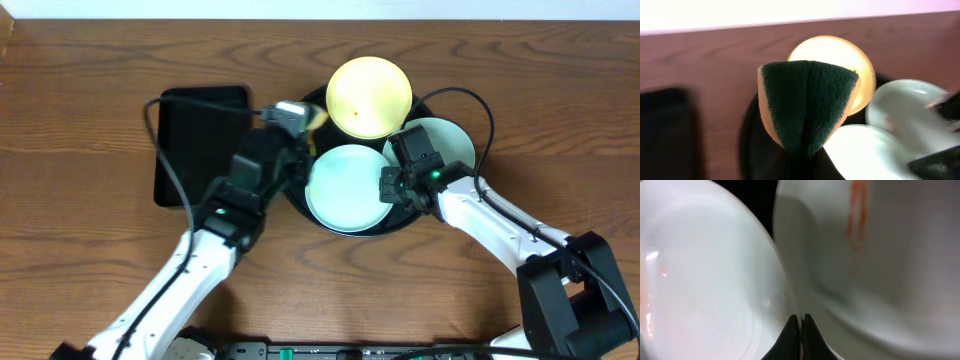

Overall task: Clean dirty plates on tray and stack at the side
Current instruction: 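Return the sponge with the left gripper toward the black tray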

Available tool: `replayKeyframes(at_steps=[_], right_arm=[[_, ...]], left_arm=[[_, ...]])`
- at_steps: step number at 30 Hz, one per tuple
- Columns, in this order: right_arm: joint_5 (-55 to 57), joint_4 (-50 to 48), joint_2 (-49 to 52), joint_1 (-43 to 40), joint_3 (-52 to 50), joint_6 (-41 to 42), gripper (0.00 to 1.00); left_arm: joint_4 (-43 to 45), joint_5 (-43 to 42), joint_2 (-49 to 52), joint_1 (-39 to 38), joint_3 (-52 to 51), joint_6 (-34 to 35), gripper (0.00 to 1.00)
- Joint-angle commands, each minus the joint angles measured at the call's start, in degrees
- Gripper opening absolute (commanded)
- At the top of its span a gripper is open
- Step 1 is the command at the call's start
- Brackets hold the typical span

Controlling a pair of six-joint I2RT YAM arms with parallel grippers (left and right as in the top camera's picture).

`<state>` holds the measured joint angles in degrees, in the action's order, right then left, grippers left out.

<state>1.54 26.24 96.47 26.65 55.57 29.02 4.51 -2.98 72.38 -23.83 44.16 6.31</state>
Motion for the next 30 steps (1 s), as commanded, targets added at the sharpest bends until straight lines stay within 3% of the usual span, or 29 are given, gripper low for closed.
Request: replayKeyframes(at_steps=[1,7,12,17,23,30], right_arm=[[8.3,2.8,-3.5,1.2,5.3,-4.4,0.01],[18.8,5.4,-7.7,4.1,13.3,-18.0,0.01],[39.0,2.7,-8.0,11.3,15.5,-34.6,0.01],[57.5,-2.4,-8.0,19.2,15.5,-42.6,0.01],[69.9,-6.6,-8.0,26.4,15.5,-43.6,0.01],[70.2,-7.3,-8.0,28.2,15.5,-39.0,0.01]], left_arm=[[-5.6,-4.0,-4.3,7.1,0.3,5.4,0.08],[-16.2,-15.8,-5.4,22.5,2.3,12.8,0.08],[-27.8,-23.4,-3.2,32.2,6.1,11.1,0.07],[-33.7,-23.6,0.6,34.4,8.4,7.6,0.07],[-33.8,-23.6,3.8,34.4,8.4,6.4,0.07],[-35.0,-23.6,3.8,34.4,8.4,6.4,0.08]])
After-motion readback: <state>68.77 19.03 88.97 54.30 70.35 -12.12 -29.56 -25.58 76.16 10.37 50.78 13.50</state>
